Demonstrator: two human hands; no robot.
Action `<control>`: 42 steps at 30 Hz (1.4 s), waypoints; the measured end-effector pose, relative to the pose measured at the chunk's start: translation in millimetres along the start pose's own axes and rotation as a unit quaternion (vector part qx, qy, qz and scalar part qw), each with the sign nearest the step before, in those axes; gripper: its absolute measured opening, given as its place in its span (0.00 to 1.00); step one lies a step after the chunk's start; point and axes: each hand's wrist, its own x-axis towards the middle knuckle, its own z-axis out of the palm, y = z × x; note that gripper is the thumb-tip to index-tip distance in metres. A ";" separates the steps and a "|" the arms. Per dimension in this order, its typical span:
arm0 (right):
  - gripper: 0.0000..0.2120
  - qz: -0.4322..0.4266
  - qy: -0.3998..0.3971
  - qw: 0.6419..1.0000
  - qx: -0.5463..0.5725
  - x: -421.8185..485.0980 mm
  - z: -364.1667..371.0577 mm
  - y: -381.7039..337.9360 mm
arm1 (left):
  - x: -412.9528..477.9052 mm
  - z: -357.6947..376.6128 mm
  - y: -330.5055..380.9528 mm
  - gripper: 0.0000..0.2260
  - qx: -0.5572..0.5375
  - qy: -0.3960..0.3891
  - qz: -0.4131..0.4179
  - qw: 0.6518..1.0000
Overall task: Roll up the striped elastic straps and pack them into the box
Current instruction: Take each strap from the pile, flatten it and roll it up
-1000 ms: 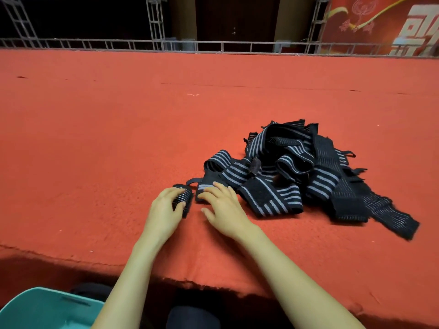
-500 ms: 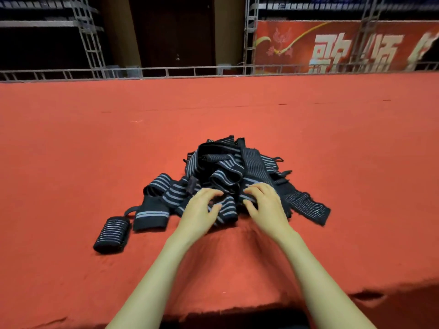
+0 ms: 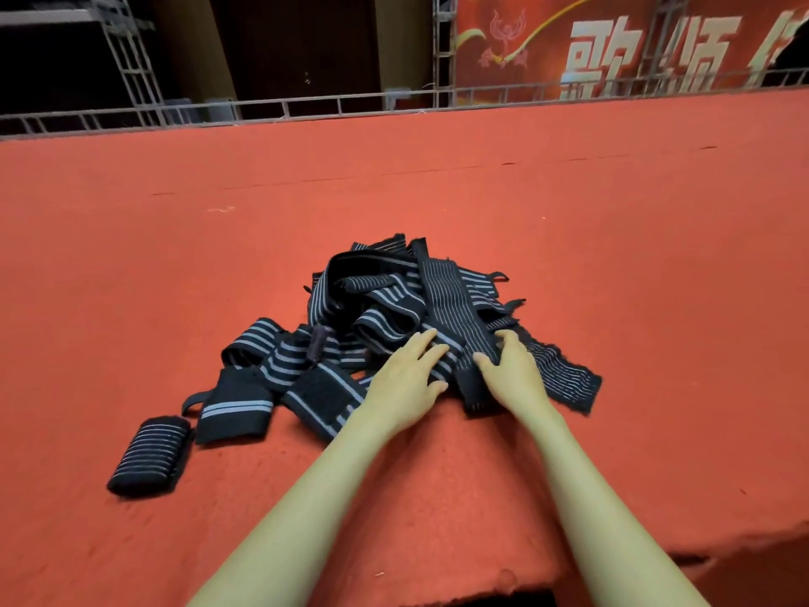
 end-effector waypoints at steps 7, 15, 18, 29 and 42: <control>0.16 -0.032 0.097 0.990 0.098 -11.1 1.6 4.3 | -10.0 7.7 -7.3 0.25 0.031 0.030 -0.040 0.998; 0.11 -0.080 0.163 0.958 0.224 -43.7 -33.8 2.6 | -10.2 4.2 -5.4 0.24 0.005 -0.014 -0.062 0.998; 0.09 -0.087 0.136 0.965 0.209 -62.6 -33.0 11.6 | -13.0 1.4 -1.8 0.24 -0.013 -0.023 -0.063 0.998; 0.08 -0.193 0.031 0.976 0.095 -108.8 -32.0 22.5 | -48.6 -0.3 46.2 0.11 -0.286 0.029 -0.112 0.951; 0.08 -0.146 0.020 0.987 0.062 -119.7 -39.6 18.2 | -61.8 9.5 64.7 0.03 -0.520 -0.009 -0.276 0.808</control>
